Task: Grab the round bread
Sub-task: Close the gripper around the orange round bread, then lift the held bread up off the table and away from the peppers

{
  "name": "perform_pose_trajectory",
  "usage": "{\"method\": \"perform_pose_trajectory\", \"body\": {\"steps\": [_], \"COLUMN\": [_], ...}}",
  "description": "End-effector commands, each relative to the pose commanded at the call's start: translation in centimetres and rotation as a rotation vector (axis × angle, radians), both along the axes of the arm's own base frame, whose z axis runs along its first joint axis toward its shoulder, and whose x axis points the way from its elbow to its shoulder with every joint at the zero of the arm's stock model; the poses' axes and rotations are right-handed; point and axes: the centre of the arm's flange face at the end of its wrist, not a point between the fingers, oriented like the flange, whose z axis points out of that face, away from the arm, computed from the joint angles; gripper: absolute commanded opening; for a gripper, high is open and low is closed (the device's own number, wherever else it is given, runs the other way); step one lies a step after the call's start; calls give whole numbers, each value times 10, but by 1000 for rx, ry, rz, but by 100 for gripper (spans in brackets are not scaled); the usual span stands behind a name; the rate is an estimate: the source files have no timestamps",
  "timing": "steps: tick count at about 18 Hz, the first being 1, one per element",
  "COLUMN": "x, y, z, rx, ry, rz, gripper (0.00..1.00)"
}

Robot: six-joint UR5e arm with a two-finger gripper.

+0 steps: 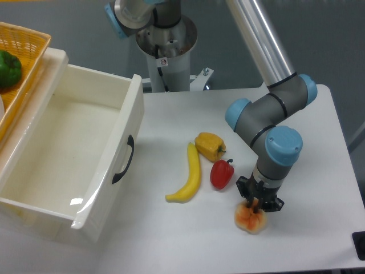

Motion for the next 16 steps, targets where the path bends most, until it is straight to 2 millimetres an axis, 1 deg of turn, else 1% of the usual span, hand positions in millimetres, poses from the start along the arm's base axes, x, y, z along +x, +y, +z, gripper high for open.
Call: {"method": "perform_pose_trajectory", "body": {"steps": [2, 4, 5, 6, 8, 10, 12, 14, 16], "x": [-6, -19, -22, -30, -39, -50, -59, -65, -69], "y": [0, -2, -2, -8, -10, -8, -9, -11, -16], "z": [10, 29, 34, 40, 59, 76, 91, 99, 102], "rx": [11, 19, 19, 16, 3, -27, -99, -120, -118], "ry": [16, 45, 44, 37, 14, -27, -60, -66, -67], "rz": [6, 16, 19, 29, 30, 23, -15, -25, -16], "gripper": [0, 0, 0, 0, 0, 0, 0, 0, 0]}}
